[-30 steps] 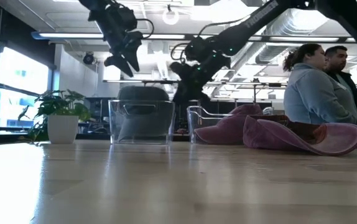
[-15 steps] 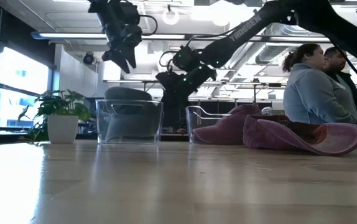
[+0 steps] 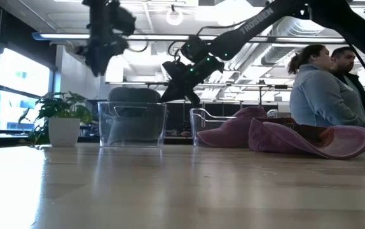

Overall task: Pick & Place hat
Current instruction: Put the right black cap into the left transparent bin

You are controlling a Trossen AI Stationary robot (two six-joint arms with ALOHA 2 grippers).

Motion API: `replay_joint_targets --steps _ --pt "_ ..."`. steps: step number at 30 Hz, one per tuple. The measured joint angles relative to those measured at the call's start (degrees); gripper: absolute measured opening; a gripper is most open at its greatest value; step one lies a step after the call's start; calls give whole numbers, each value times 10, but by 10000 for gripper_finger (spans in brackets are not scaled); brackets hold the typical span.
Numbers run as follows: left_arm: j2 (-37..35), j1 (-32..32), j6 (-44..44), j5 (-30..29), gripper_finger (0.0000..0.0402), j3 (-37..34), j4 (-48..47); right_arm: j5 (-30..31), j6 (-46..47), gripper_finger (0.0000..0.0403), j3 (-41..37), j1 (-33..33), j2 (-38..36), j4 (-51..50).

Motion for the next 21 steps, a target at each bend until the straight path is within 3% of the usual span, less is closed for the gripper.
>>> replay_joint_targets --steps 6,13,21 --pt "0 44 -6 10 11 -66 48 27 13 1 0 0 -17 -56" --pt "0 39 0 43 21 -146 181 23 14 1 0 0 -21 -108" --pt "0 1 -2 70 4 -195 305 5 -5 1 0 12 -10 -76"
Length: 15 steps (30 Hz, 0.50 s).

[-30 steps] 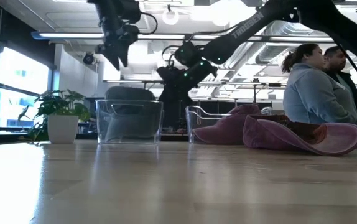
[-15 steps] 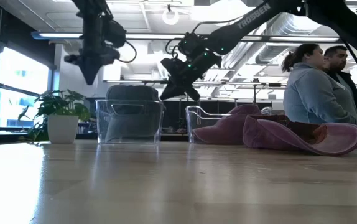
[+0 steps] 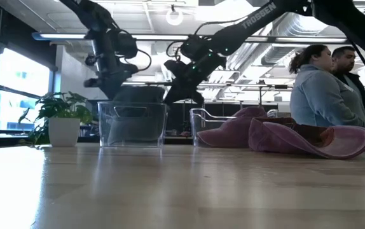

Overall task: Pick & Place hat
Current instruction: Put the right black cap into the left transparent bin

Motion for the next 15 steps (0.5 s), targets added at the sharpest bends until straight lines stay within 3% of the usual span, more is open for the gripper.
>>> replay_joint_targets --steps 10,15 --pt "-11 -18 -2 -6 5 2 6 -12 34 0 -1 6 44 133" --pt "-37 -18 -1 -37 5 3 8 -25 57 0 0 6 64 174"
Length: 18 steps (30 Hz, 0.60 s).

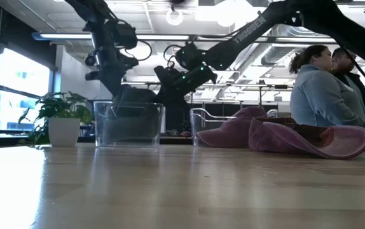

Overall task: Pick & Place hat
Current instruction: Put the right black cap into the left transparent bin

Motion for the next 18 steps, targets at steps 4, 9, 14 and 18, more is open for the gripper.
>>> replay_joint_targets --steps 4,9,14,18 --pt "-16 0 0 -9 5 0 -7 -4 2 0 1 -2 10 3" --pt "-44 0 -8 13 5 16 -45 5 9 0 0 -2 10 -7" --pt "-55 0 -18 18 5 79 -105 18 50 0 0 -7 5 -6" --pt "-55 0 -25 64 5 105 -103 22 73 0 0 -13 -5 -13"
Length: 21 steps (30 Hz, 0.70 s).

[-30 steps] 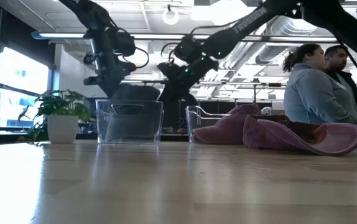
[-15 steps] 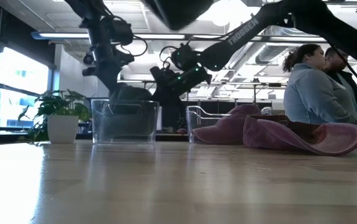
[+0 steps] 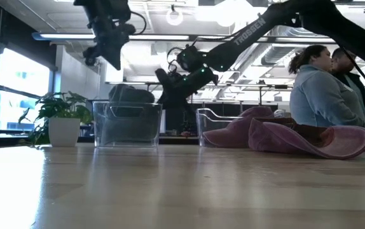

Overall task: Pick & Place hat
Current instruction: Put the right black cap into the left transparent bin

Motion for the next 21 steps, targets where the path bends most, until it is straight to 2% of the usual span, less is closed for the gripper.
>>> replay_joint_targets --steps 8,12,21 --pt "2 -70 -73 -6 5 2 90 10 10 0 0 -26 -64 -47" --pt "19 -115 -97 -32 5 2 160 11 -20 1 0 -45 -94 -130" --pt "117 -135 -95 -27 0 1 216 120 -142 0 0 -77 -181 -324"
